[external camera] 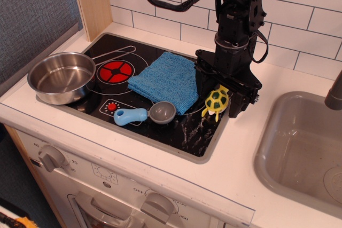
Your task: Put the yellow and green turtle above the pan.
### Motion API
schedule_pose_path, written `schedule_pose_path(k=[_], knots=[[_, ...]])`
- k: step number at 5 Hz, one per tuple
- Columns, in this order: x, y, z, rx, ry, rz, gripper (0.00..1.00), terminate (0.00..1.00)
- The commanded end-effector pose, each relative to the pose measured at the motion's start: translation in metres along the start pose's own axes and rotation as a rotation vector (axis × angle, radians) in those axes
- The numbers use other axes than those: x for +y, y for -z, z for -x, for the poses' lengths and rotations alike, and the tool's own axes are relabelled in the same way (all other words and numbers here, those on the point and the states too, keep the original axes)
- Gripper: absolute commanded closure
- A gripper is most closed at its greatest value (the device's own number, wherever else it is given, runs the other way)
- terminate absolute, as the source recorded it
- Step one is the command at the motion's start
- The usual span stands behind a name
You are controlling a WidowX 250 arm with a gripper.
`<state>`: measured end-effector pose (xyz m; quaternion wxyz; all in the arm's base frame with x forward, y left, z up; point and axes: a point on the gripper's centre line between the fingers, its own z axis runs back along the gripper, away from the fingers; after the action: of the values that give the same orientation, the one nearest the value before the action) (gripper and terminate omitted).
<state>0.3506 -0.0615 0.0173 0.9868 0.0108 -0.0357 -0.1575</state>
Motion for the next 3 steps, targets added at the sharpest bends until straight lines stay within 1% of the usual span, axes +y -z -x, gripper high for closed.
schedule_pose_path(k=[1,2,3], knots=[[0.0025,-0.0049,-0.0076,-0.012,0.002,-0.038,1.00,0.00],[0.0021,-0.0055,-0.0072,-0.014,0.003,-0.033,1.00,0.00],[0.0026,-0.0131,-0.0078,-0.017,0.011,-0.037,1.00,0.00]])
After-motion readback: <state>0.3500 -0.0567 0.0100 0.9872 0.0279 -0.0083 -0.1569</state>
